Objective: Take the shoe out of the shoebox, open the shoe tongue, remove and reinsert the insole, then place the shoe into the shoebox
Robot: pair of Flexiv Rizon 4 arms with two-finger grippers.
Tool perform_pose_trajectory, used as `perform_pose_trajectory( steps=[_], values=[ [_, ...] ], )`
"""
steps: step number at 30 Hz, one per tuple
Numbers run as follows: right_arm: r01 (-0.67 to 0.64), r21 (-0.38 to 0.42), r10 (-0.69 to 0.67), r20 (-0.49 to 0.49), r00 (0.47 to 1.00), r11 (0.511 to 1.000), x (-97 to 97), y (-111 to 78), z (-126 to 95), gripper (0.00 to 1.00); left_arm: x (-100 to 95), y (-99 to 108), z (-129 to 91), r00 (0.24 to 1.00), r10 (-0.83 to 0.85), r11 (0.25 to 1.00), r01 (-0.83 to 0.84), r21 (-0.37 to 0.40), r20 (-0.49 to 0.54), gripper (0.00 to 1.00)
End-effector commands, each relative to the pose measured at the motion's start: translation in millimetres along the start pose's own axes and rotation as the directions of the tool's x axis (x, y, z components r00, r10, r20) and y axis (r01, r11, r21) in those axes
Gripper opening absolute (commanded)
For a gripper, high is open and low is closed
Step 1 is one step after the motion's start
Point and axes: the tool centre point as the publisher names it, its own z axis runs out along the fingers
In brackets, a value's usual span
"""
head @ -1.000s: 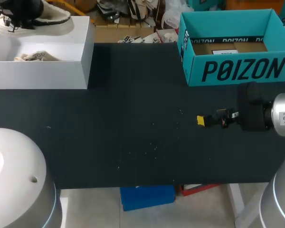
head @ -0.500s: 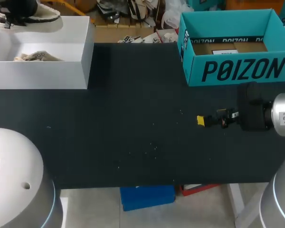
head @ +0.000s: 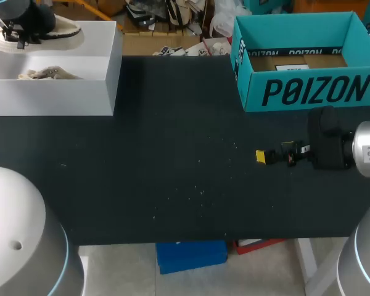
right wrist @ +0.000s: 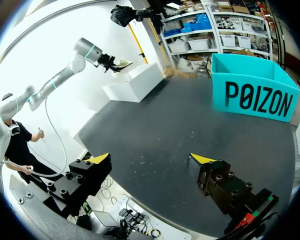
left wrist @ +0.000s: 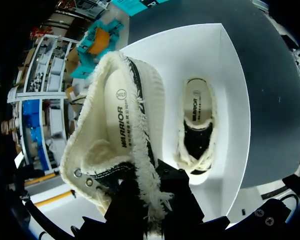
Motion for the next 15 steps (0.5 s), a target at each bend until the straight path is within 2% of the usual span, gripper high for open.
perform_pose_trajectory(
  steps=[1,15],
  values=[
    [-0.001,-0.001,0.001,0.001,1.0,1.0,0.7,-0.2,1,1.0,-12.1,-5,28,1.0,0.005,1.0,-0.005,-0.002,-0.004,0.0],
    [-0.001,-0.001,0.001,0.001,1.0,1.0,0.7,-0.2,1,1.0,-16.9,-9,92,0.997,-0.046,0.999,0.045,-0.027,-0.056,0.0]
  ],
)
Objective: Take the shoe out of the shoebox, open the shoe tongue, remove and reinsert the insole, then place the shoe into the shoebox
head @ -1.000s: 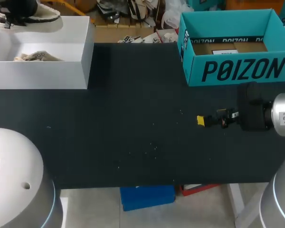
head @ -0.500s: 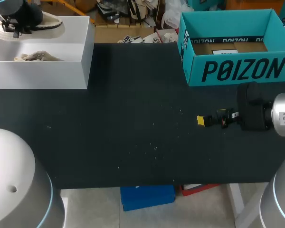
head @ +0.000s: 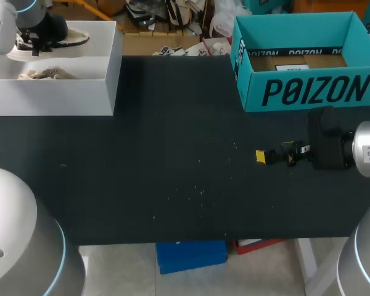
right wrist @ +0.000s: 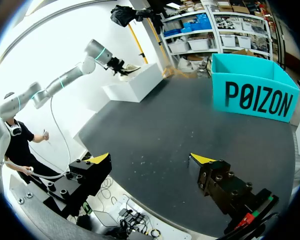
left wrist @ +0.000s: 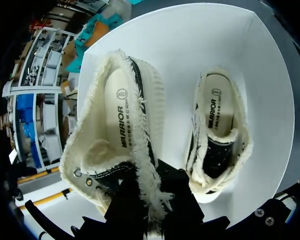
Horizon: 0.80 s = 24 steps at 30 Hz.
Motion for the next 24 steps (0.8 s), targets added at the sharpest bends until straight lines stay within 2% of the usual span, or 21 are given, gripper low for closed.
perform_pose_trajectory(
  steps=[1,12,21,22,23,24],
  values=[
    [-0.001,-0.001,0.001,0.001,1.0,1.0,0.7,-0.2,1,1.0,-12.7,-1,29,1.0,-0.006,1.0,0.005,-0.004,-0.014,0.0],
    [-0.001,-0.001,0.001,0.001,1.0,1.0,0.7,-0.2,1,1.0,-1.9,-7,62,0.999,0.003,1.0,-0.003,-0.003,-0.053,0.0],
    [-0.001,-0.001,0.001,0.001,1.0,1.0,0.7,-0.2,1,1.0,2.7,-10,79,0.997,0.029,0.999,-0.03,-0.016,-0.067,0.0],
    [-0.001,-0.001,0.001,0.001,1.0,1.0,0.7,-0.2,1,1.0,3.3,-10,80,0.997,0.032,0.999,-0.034,-0.023,-0.076,0.08],
    [-0.001,-0.001,0.001,0.001,1.0,1.0,0.7,-0.2,1,1.0,3.4,-11,80,0.997,0.032,0.999,-0.034,-0.023,-0.077,0.98],
    [-0.001,-0.001,0.001,0.001,1.0,1.0,0.7,-0.2,1,1.0,3.9,-10,79,0.996,0.032,0.999,-0.034,-0.021,-0.079,1.0]
  ],
)
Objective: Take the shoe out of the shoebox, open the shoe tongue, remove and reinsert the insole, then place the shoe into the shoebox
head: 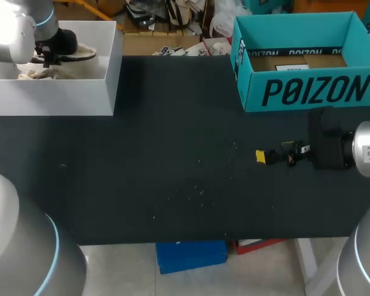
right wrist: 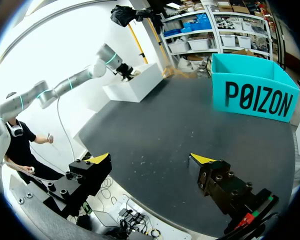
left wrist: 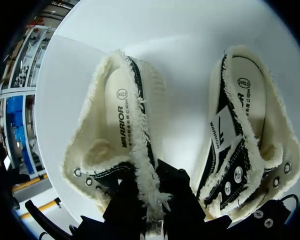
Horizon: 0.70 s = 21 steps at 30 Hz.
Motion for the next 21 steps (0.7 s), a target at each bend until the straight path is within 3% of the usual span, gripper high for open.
perform_pose_trajectory(
  steps=[1,4,6,7,14,17,21],
  values=[
    [-0.001,-0.001,0.001,0.001,1.0,1.0,0.7,-0.2,1,1.0,-4.6,-2,-1,1.0,0.001,1.0,-0.001,-0.002,-0.01,1.0],
    [-0.001,-0.001,0.001,0.001,1.0,1.0,0.7,-0.2,1,1.0,-5.6,-1,-15,0.999,-0.004,1.0,0.005,0.016,-0.036,0.98],
    [-0.001,-0.001,0.001,0.001,1.0,1.0,0.7,-0.2,1,1.0,-7.5,-1,-30,0.998,-0.001,1.0,0.003,0.031,-0.058,0.85],
    [-0.001,-0.001,0.001,0.001,1.0,1.0,0.7,-0.2,1,1.0,-9.1,-1,-39,0.998,0.007,0.999,-0.003,0.053,-0.07,0.84],
    [-0.001,-0.001,0.001,0.001,1.0,1.0,0.7,-0.2,1,1.0,-15.4,-2,-102,0.988,0.053,0.994,-0.038,0.105,-0.145,0.88],
    [-0.001,-0.001,0.001,0.001,1.0,1.0,0.7,-0.2,1,1.0,-14.2,0,-127,0.982,0.026,0.994,-0.005,0.112,-0.189,1.0],
    [-0.001,-0.001,0.001,0.001,1.0,1.0,0.7,-0.2,1,1.0,-6.7,0,-155,0.977,0.007,0.995,0.015,0.102,-0.211,1.0]
  ],
)
